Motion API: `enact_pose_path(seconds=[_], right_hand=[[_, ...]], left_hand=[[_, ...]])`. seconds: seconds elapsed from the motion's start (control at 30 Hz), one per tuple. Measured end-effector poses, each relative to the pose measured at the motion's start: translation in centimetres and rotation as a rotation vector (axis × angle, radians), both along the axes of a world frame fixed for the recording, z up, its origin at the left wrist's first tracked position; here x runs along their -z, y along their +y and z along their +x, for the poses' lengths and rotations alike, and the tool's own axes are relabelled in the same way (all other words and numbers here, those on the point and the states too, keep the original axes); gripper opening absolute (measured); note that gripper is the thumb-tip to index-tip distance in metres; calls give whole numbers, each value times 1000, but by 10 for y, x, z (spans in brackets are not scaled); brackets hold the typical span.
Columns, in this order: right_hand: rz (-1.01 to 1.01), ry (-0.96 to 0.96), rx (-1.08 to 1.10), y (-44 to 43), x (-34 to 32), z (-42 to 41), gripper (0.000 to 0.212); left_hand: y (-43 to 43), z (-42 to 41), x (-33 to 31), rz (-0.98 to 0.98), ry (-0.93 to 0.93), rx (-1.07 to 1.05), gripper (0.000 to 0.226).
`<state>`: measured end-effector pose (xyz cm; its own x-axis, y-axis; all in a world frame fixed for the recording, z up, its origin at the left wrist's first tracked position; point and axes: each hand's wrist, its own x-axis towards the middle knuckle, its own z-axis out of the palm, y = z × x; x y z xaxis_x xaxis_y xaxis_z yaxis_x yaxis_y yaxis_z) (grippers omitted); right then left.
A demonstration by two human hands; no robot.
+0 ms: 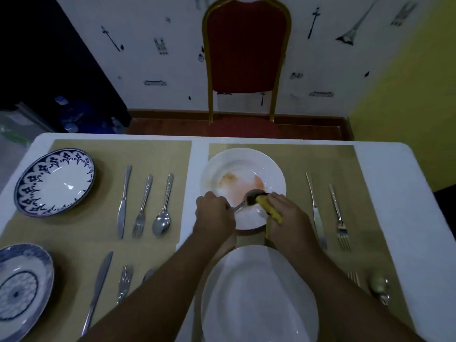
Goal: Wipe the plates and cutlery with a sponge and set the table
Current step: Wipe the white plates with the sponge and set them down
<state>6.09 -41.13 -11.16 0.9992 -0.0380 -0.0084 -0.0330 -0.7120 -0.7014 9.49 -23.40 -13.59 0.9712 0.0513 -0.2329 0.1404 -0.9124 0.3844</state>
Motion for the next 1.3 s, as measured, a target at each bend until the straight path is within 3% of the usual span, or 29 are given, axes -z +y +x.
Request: enact_pose_path(seconds=[0.17, 0.3, 0.4, 0.67, 0.9, 1.13, 1.3], right_hand=[[6, -36, 50, 21, -10, 11, 53], [-129, -116, -151, 44, -10, 23, 52], [-239, -129, -381, 55, -8, 34, 48], [-392, -121, -442, 57, -3, 35, 51], [-581, -117, -481, 31, 6, 47, 67], [-211, -110, 8, 27, -22, 35, 62], [-277, -197, -386, 57, -28, 10, 64]], left_hand=[[19, 12, -20, -418, 258, -176, 23], [30, 17, -40, -869, 507, -329, 23], [36, 17, -44, -1019, 591, -347, 18], [43, 12, -30, -1081, 630, -448, 19], [48, -6, -25, -1070, 645, -443, 20], [43, -12, -26, -1012, 570, -421, 17], [36, -9, -36, -992, 484, -326, 18]])
